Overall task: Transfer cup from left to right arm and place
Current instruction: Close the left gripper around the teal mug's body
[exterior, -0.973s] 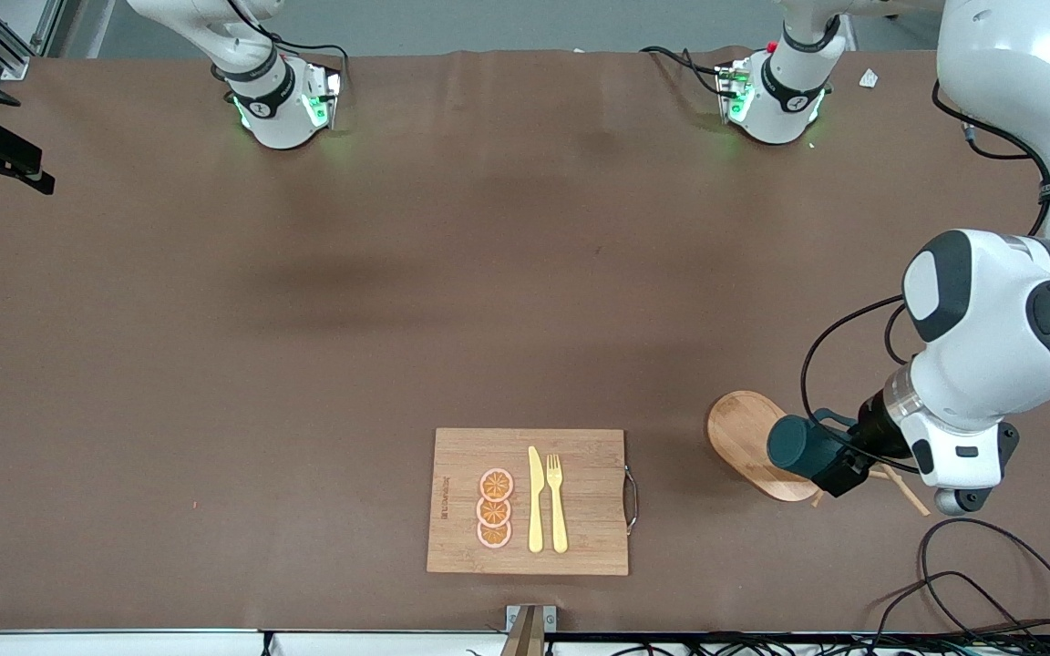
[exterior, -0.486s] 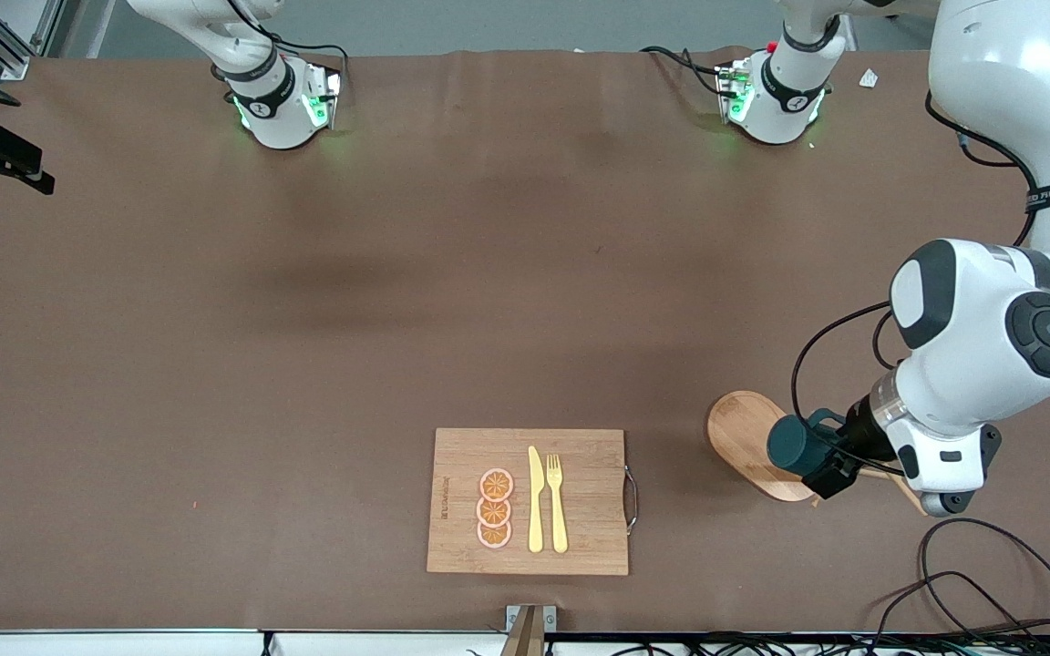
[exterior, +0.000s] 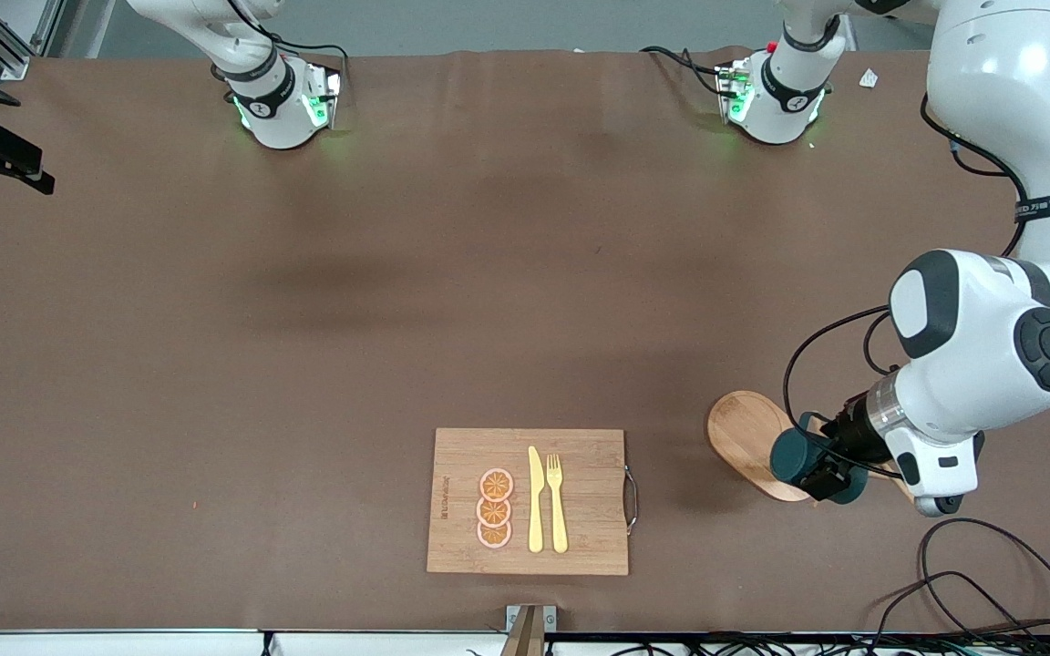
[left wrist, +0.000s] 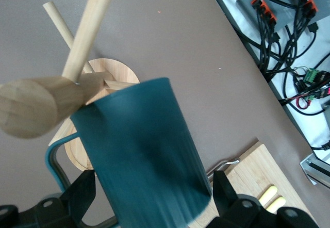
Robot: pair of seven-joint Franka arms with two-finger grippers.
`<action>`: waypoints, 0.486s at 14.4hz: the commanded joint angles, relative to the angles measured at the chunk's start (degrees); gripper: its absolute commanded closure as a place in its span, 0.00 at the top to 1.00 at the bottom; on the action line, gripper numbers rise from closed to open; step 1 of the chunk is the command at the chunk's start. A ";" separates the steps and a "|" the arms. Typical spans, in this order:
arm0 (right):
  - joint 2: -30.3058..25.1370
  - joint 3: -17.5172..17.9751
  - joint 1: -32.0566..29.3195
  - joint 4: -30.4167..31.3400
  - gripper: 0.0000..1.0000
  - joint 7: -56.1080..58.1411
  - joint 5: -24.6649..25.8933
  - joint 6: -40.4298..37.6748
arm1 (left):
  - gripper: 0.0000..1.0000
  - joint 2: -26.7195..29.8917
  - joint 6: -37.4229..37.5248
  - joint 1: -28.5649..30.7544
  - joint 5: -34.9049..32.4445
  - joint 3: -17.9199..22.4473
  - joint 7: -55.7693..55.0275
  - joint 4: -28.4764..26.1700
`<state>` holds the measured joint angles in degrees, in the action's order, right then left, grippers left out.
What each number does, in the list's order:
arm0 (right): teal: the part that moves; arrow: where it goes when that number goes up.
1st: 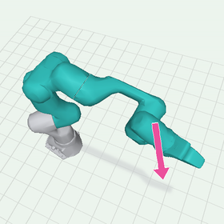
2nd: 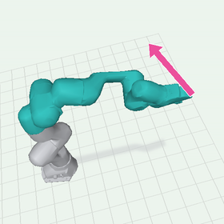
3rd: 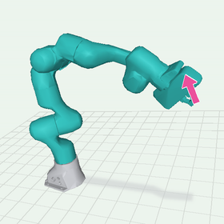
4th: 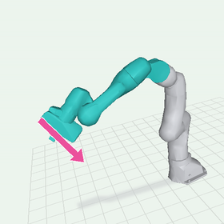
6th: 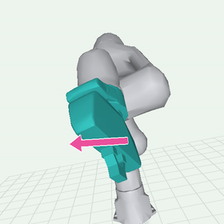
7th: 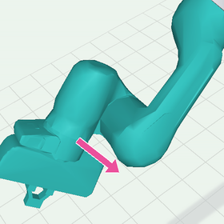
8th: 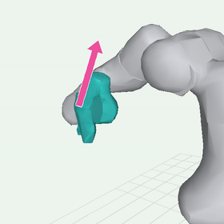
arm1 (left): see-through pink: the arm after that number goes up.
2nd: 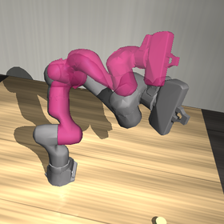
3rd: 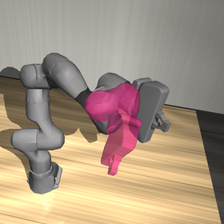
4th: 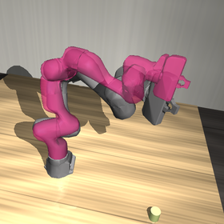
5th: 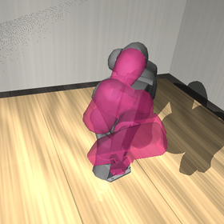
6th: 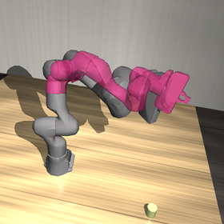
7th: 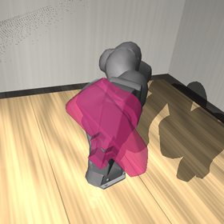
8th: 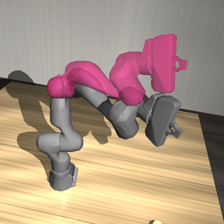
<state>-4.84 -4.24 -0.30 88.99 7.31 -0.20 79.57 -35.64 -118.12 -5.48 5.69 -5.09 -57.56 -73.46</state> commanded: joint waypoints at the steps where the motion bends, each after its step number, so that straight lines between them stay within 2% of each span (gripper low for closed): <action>1: -1.31 0.64 -0.75 0.75 1.00 0.08 0.28 -0.29 | 1.00 -1.09 0.61 0.30 0.72 0.34 -0.45 1.04; 7: -1.31 0.64 -0.75 0.75 1.00 0.08 0.28 -0.29 | 1.00 -1.53 0.61 0.65 1.07 0.34 -0.53 1.04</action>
<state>-4.84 -4.24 -0.30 88.99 7.31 -0.20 79.57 -36.49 -118.08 -4.92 5.86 -4.97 -57.62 -73.46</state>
